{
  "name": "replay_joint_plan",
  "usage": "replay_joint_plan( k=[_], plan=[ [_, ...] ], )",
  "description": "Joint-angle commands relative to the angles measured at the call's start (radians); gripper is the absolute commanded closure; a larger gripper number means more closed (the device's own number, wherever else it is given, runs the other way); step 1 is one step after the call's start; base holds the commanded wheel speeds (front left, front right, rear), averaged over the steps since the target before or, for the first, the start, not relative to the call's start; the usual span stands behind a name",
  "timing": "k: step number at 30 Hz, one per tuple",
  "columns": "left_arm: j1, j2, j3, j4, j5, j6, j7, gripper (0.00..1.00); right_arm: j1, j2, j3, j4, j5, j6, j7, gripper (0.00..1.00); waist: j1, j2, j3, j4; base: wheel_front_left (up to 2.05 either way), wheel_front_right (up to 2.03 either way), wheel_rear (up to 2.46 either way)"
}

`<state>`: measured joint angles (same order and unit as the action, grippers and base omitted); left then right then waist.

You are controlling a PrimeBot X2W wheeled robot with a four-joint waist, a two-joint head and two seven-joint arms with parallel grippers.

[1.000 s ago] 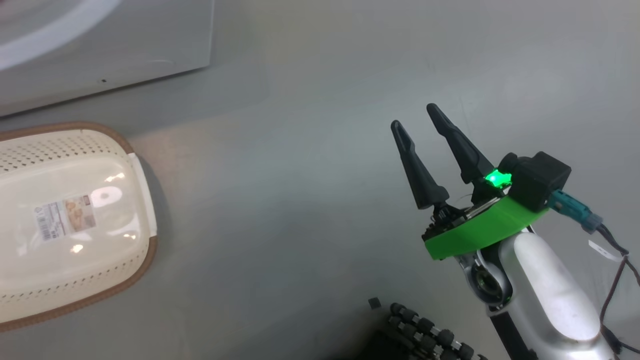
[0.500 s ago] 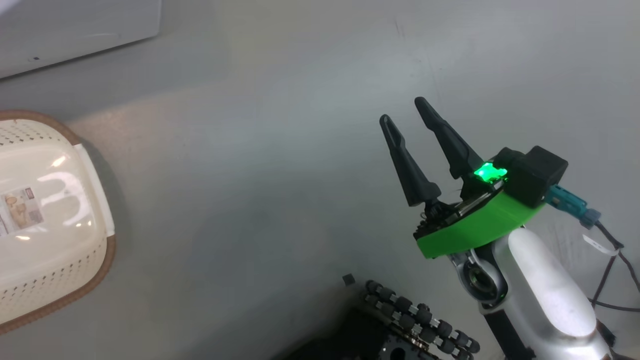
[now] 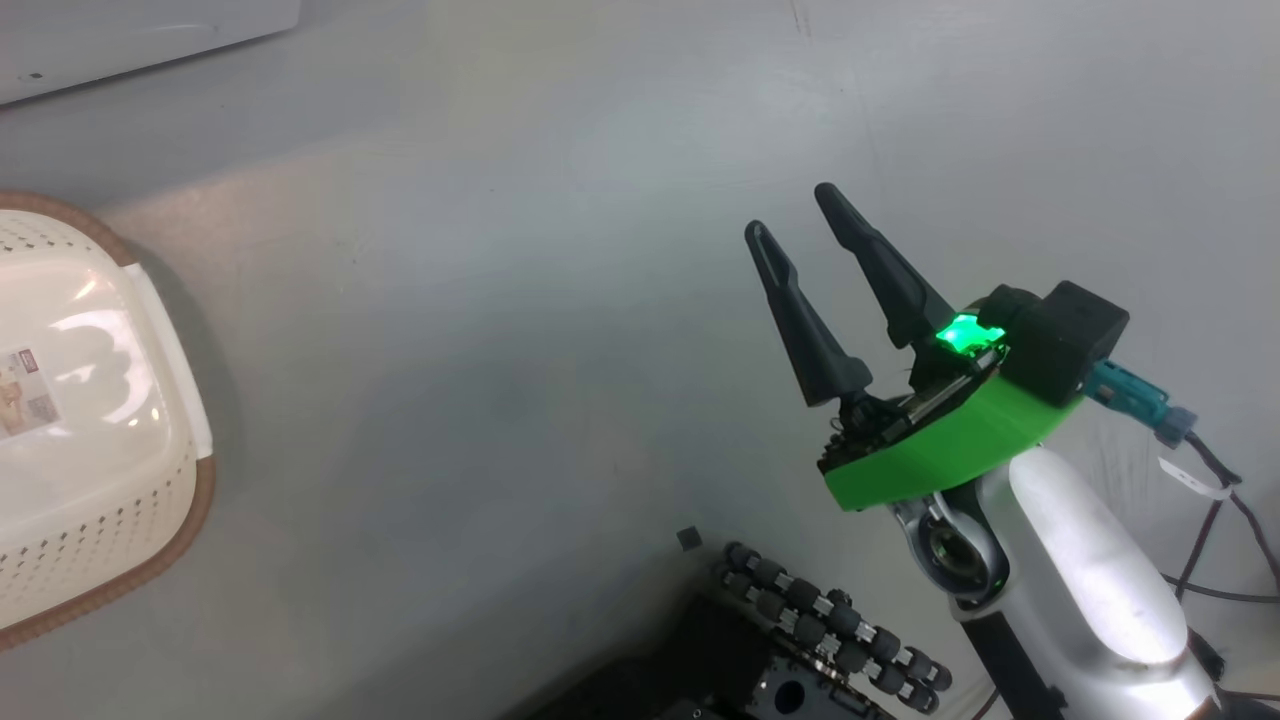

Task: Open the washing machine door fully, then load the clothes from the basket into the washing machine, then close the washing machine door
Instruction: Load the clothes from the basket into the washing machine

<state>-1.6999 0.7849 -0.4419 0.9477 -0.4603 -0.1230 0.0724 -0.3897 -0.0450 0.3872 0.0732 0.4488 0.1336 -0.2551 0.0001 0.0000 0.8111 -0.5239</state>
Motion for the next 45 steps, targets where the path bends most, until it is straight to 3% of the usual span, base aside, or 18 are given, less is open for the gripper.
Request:
replay_joint_plan(
  k=[1, 2, 3, 4, 17, 23, 35, 45],
  plan=[
    [-0.042, 0.032, 0.009, -0.021, -0.001, 0.001, 0.006, 0.53, 0.005, -0.005, 0.006, -0.025, 0.002, -0.003, -0.007, 0.00, -0.0001, 0.0000, 0.000, 0.002, 0.00, 0.00, 0.00],
    [-0.047, 0.028, 0.008, -0.010, -0.007, 0.000, 0.011, 0.29, 0.004, -0.005, 0.005, -0.024, 0.001, -0.003, -0.007, 0.00, -0.0001, 0.0000, 0.001, 0.003, 0.00, 0.00, 0.00],
    [-0.051, 0.025, 0.005, 0.000, -0.011, -0.001, 0.017, 0.29, 0.003, -0.005, 0.004, -0.023, 0.000, -0.003, -0.007, 0.00, -0.0001, 0.0000, 0.000, 0.005, 0.00, 0.00, 0.00],
    [-0.056, 0.022, -0.001, 0.008, -0.010, -0.002, 0.021, 0.00, 0.002, -0.005, 0.003, -0.022, -0.001, -0.003, -0.007, 0.00, -0.0001, 0.0000, 0.000, 0.007, 0.00, 0.00, 0.00],
    [-0.038, -0.033, -0.030, 0.065, -0.059, -0.006, 0.000, 0.00, -0.005, -0.005, -0.034, -0.009, -0.021, -0.003, -0.007, 0.00, -0.0001, 0.0000, -0.025, 0.060, 0.00, 0.00, 0.00],
    [0.068, -0.061, -0.036, 0.043, -0.065, 0.040, -0.069, 0.00, 0.003, -0.005, -0.073, -0.003, -0.052, -0.003, -0.007, 0.00, -0.0001, 0.0000, -0.058, 0.108, 0.00, 0.00, 0.00],
    [0.468, -0.108, 0.031, -0.187, -0.166, 0.175, -0.250, 0.00, 0.024, -0.005, -0.149, 0.008, -0.122, -0.003, -0.007, 0.00, -0.0001, 0.0000, -0.166, 0.176, 0.00, 0.00, 0.00],
    [0.888, -0.155, 0.072, -0.571, -0.191, 0.372, -0.322, 0.00, 0.068, -0.005, -0.235, 0.022, -0.202, -0.003, -0.007, 0.00, -0.0001, 0.0000, -0.283, 0.261, 0.00, 0.00, 0.00]
  ],
)
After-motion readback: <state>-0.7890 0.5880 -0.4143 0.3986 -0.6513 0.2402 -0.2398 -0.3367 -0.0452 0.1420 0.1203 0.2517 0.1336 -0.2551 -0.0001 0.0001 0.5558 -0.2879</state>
